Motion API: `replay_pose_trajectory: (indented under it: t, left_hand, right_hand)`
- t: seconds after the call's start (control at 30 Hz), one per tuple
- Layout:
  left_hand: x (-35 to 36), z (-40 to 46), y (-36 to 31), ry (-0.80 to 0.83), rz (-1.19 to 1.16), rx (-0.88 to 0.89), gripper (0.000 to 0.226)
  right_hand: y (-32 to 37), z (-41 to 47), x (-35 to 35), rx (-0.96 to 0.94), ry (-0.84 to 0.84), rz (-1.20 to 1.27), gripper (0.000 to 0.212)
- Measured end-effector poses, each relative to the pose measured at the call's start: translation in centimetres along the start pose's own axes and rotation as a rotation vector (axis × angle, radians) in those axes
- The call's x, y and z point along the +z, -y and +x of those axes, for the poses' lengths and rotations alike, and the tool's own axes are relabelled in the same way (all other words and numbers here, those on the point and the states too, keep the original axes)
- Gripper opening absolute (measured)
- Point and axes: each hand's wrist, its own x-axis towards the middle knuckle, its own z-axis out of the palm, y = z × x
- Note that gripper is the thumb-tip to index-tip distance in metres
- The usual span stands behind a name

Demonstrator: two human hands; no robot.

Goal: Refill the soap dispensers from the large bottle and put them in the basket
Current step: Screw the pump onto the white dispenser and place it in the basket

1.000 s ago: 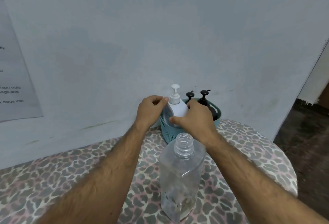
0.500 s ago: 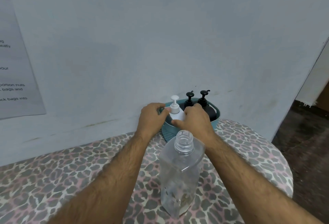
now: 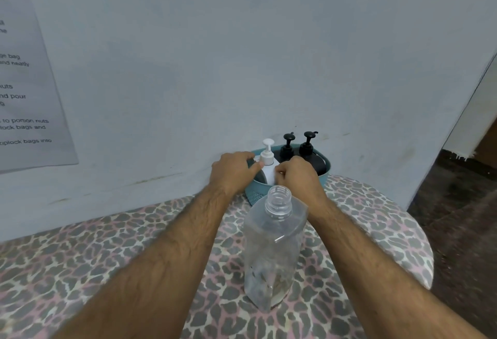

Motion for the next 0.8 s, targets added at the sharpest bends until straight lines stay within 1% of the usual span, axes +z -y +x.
replay_pose_trajectory:
  t: [0.03,0.1,0.17,0.2,0.27,0.33,0.37,0.47,0.6,0.7,0.8]
  left_hand:
    - [-0.3,-0.2,-0.1,0.033,0.017,0.008,0.044]
    - [-0.7,-0.8,-0.1,0.082,0.026,0.036,0.036]
    - [-1.2,-1.7,0.2,0.079,-0.001,0.054,0.031]
    - [-1.6,-2.3,0.5,0.060,-0.030,0.057,0.035]
    - [-2.6,-3.8,0.9,0.016,-0.067,0.055,0.051]
    - [-3.8,-5.3,1.4,-0.008,-0.065,0.060,0.056]
    - [-4.4,-6.2,1.8,-0.018,-0.057,0.063,0.058]
    - [-6.4,-9.1,2.9,-0.040,-0.035,0.062,0.061]
    - [-9.2,-13.2,4.2,-0.041,0.025,0.052,0.066]
    - [-11.2,-16.4,5.5,-0.055,0.037,0.026,0.069]
    - [-13.1,-19.7,7.1,-0.086,0.046,-0.004,0.070]
  right_hand:
    - [-0.1,0.0,0.0,-0.009,0.010,0.014,0.033]
    - [-0.4,-0.1,0.0,-0.035,0.022,0.070,0.039]
    - [-0.4,-0.6,-0.6,-0.059,0.008,0.158,0.046]
    - [-0.4,-0.9,-1.0,-0.055,-0.013,0.216,0.046]
    - [-0.2,-1.7,-2.2,-0.008,-0.051,0.318,0.039]
    - [0.2,-2.1,-3.7,0.029,-0.088,0.399,0.020]
    - [0.6,-2.3,-4.6,0.038,-0.091,0.436,0.016]
    - [2.4,-2.7,-7.4,0.032,-0.082,0.467,0.029]
    - [6.0,-4.1,-10.7,-0.088,-0.048,0.441,0.035]
    - [9.6,-6.0,-11.5,-0.174,0.014,0.414,0.042]
    - [13.2,-8.2,-10.7,-0.237,0.061,0.411,0.045]
